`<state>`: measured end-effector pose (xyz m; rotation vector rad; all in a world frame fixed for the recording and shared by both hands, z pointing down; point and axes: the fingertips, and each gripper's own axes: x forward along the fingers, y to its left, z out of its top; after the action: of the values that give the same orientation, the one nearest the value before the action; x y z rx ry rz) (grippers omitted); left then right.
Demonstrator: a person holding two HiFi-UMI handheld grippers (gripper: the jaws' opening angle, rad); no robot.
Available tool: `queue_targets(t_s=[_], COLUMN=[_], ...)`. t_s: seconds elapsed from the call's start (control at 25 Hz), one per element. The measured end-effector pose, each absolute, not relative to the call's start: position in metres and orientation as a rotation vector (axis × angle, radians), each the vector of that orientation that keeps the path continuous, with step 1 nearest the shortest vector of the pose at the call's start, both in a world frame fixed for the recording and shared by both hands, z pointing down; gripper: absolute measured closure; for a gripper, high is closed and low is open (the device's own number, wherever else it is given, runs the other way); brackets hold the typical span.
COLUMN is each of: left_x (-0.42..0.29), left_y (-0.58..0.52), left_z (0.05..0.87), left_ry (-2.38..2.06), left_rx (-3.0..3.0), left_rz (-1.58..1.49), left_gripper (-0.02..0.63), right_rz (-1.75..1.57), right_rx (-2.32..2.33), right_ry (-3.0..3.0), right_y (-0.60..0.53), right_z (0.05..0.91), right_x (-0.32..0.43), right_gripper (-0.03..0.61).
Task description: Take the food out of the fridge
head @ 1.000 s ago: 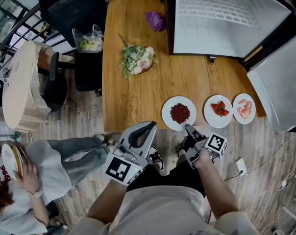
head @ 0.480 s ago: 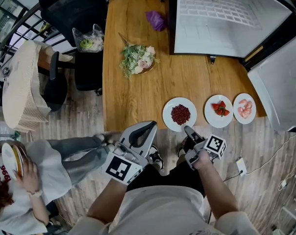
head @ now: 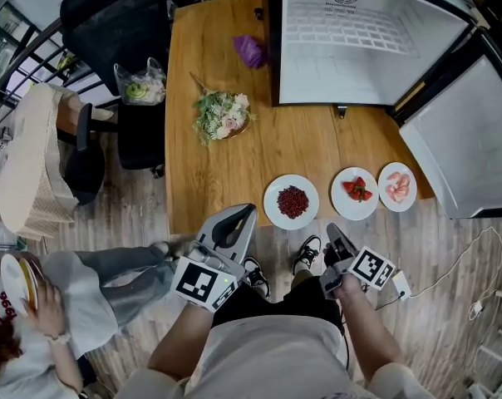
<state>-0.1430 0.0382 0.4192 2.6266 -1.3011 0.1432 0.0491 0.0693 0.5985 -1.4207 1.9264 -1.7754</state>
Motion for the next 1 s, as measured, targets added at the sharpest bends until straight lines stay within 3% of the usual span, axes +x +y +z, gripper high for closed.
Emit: queue_targets(t_s=[0.56,0.76,1.0], left_x=[-0.128,-0.120,-0.115], left_y=[0.019,0.013,0.010], left_z=[0.325,0.295,0.286], left_ry=[-1.323,-1.335,-1.330], left_rx=[2.760,2.826,2.851], left_rz=[0.027,-0.009,-0.026], left_gripper=[0.607,0.607,0.607], right_rz=[-0.607,-0.356,-0.300], right_rx=[-1.615,-1.650,-1.701], right_ry=[2.599,2.632,2.596], right_y=[0.006,0.002,-0.001], right_z=[0.368,0.310,0.291], right_x=[0.066,0.063,0.072], right_gripper=[0.558,0.558,0.560])
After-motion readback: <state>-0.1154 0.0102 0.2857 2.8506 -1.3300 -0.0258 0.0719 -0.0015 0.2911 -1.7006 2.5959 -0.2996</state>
